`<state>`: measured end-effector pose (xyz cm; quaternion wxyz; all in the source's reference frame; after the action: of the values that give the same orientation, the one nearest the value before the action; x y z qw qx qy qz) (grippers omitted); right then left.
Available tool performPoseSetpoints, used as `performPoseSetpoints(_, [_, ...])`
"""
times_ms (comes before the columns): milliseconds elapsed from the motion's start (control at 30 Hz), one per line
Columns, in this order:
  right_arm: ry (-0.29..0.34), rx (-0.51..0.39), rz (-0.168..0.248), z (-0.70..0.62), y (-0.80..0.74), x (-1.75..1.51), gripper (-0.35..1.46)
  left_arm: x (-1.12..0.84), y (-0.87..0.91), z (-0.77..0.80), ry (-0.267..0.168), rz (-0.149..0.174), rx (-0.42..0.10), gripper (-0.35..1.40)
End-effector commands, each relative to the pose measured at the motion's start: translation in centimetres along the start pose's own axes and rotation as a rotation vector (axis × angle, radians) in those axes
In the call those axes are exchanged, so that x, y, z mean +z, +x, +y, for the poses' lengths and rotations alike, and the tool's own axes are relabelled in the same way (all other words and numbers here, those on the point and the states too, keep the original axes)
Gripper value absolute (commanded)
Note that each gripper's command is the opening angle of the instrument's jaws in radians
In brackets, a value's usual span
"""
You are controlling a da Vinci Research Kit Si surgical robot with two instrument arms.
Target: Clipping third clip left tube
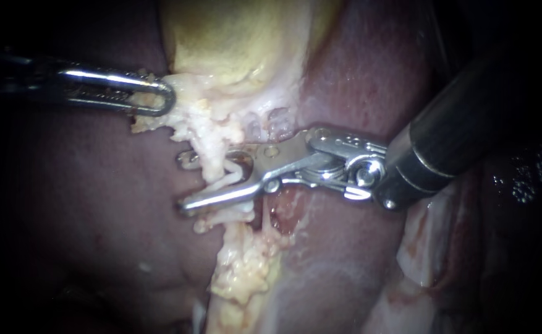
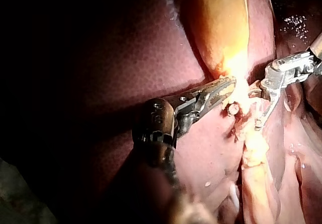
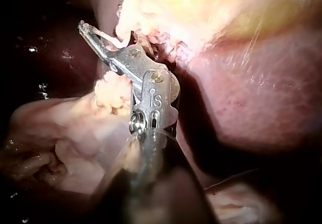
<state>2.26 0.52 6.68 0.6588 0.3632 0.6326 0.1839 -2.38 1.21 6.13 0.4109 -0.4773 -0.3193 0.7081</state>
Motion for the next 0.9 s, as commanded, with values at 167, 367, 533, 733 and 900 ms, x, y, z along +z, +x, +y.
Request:
performPoseSetpoints(167, [0.008, 0.003, -0.001, -0.17, 0.10, 0.02, 0.46, -0.01, -0.01, 0.00, 0.000, 0.000, 0.000, -0.35])
performPoseSetpoints(367, [0.001, 0.013, 0.006, -0.39, 0.33, 0.03, 0.45, -0.02, -0.01, 0.00, -0.001, -0.001, 0.000, -0.35])
performPoseSetpoints(533, [-0.012, 0.020, 0.012, -0.48, 0.48, 0.03, 0.43, -0.02, -0.01, -0.01, -0.001, -0.001, 0.000, -0.35])
performPoseSetpoints(733, [-0.036, 0.033, 0.018, -0.46, 0.49, 0.02, 0.36, -0.02, -0.01, -0.02, -0.001, -0.001, 0.001, -0.35])
performPoseSetpoints(900, [-0.036, 0.097, 0.020, -0.46, 0.47, 0.00, 0.23, -0.02, -0.01, -0.02, -0.001, -0.001, 0.001, -0.35])
